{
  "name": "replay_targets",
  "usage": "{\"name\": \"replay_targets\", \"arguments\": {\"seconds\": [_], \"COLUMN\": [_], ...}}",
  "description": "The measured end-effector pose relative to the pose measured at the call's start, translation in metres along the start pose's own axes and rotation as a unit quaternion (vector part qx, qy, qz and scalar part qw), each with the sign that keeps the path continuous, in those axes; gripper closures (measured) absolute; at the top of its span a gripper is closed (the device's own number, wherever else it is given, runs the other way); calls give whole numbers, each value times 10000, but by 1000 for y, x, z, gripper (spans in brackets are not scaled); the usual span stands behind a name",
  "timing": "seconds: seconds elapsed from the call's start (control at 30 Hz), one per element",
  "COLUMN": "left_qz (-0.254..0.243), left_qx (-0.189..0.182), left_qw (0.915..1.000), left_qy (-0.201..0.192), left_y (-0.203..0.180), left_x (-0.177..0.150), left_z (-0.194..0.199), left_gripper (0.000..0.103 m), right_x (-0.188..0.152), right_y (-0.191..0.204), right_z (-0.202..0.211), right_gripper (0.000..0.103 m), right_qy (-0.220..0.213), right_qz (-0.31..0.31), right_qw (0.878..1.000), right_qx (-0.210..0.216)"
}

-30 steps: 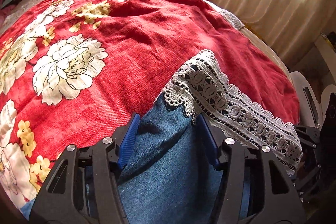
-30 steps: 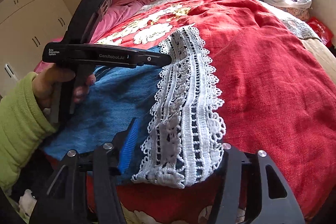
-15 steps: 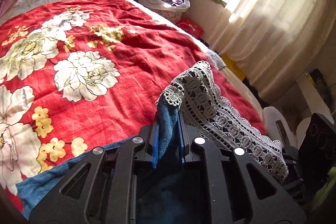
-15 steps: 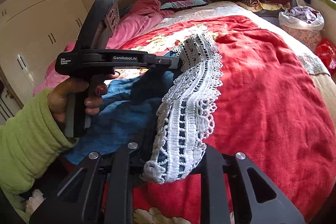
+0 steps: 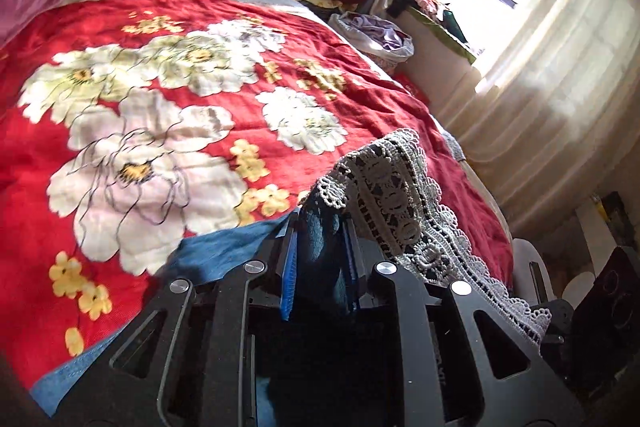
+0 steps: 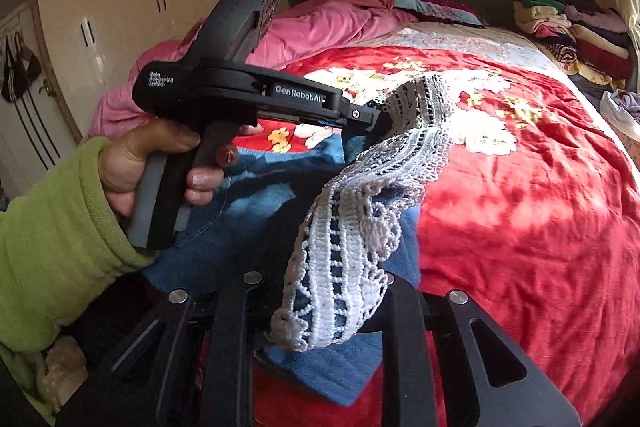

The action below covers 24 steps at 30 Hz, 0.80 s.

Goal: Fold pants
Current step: 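Grasp the lace hem with both tools and fold it over the denim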

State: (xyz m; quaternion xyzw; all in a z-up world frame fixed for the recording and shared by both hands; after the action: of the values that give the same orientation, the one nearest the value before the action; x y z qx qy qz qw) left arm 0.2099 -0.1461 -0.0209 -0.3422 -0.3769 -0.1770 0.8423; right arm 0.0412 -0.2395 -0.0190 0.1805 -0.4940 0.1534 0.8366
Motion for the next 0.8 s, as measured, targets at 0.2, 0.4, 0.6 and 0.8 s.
{"name": "replay_targets", "arguments": {"seconds": [0.2,0.4,0.6,0.8], "left_qz": [881,1516,1752,1498], "left_qx": [420,529,712,821], "left_qw": [9933,9812,9789,9847], "left_qy": [-615,-1070,-768,-328], "left_y": [53,75,87,78], "left_x": [0,-8,-30,-37], "left_z": [66,118,112,95], "left_gripper": [61,43,41,39], "right_x": [-14,-34,-40,-36], "right_y": [51,104,127,105], "right_z": [-25,-45,-29,10], "right_gripper": [81,74,52,46], "right_qy": [368,592,309,141], "right_qz": [985,2254,2417,1657], "right_qw": [9944,9724,9691,9855], "right_qx": [-78,-113,373,351]}}
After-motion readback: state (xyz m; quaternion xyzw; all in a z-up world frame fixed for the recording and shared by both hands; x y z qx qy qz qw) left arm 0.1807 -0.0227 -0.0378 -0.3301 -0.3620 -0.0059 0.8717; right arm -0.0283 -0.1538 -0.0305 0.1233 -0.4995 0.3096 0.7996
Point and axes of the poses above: each gripper's, at about its wrist camera, not at the fingertips, and z roughly against the way its jaws point, y to its left, x to its top, the point moved 2 cm from there along -z, roughly the way its jaws point, and after that the axes turned 13 degrees about -y, right-handed, at the moved point
